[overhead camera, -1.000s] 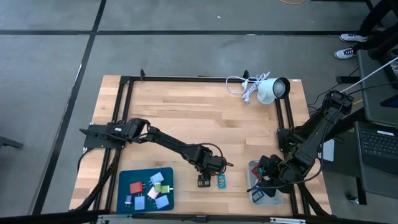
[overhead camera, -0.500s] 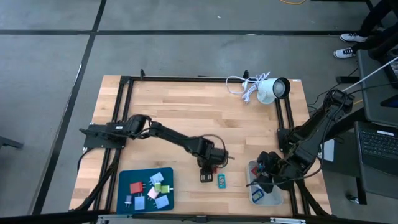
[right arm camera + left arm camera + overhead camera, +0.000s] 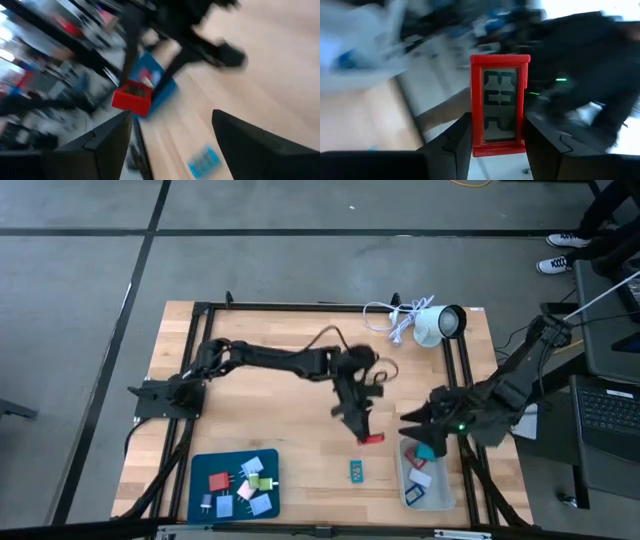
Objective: Pick & Place Office items
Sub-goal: Put the red digital clock into the gray bin, then put the light blue digital clock into the gray bin
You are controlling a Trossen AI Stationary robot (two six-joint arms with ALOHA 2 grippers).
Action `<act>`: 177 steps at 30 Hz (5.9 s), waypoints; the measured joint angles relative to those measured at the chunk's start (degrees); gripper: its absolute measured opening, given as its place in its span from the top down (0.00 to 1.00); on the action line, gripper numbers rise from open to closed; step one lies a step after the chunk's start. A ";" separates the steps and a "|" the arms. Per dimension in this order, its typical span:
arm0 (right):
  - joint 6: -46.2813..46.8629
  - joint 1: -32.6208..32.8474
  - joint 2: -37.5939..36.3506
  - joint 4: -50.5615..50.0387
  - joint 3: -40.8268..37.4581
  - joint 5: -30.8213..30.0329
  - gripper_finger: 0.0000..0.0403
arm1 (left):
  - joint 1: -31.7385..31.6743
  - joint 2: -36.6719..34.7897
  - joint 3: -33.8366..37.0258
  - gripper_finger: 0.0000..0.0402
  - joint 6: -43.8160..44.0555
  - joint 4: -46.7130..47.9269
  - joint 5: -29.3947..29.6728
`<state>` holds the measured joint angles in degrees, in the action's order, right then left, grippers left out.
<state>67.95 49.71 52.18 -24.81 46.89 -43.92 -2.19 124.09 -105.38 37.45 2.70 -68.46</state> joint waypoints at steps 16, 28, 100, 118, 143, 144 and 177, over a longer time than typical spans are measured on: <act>-44.39 -7.58 2.07 4.91 18.29 -3.93 0.31 | -6.38 -3.01 0.00 0.66 9.82 -16.06 -3.81; -43.13 -16.61 13.45 -10.41 30.10 18.18 0.31 | -6.65 -3.82 -2.21 0.66 9.59 -16.23 -4.82; 20.10 5.97 14.45 -9.54 -7.40 33.44 0.81 | -16.88 -3.69 -4.28 0.68 -31.28 38.27 7.44; 25.76 5.73 14.40 -9.83 -8.26 34.56 0.52 | -6.68 -3.69 -4.26 0.60 -35.75 41.07 23.49; 17.35 -10.63 15.13 -3.17 9.56 19.76 0.41 | -13.08 -3.69 -4.26 0.61 -41.13 50.82 29.98; 17.28 -12.30 16.87 -3.35 11.31 20.96 0.42 | -13.04 -3.69 -4.26 0.61 -41.89 51.56 29.98; 41.23 -18.56 71.45 -41.61 58.45 46.32 0.43 | -11.56 -3.67 -4.24 0.61 -54.31 59.23 29.94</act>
<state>109.18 31.15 123.63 -66.42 105.34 2.40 -13.75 120.42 -109.62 -16.86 61.93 -38.52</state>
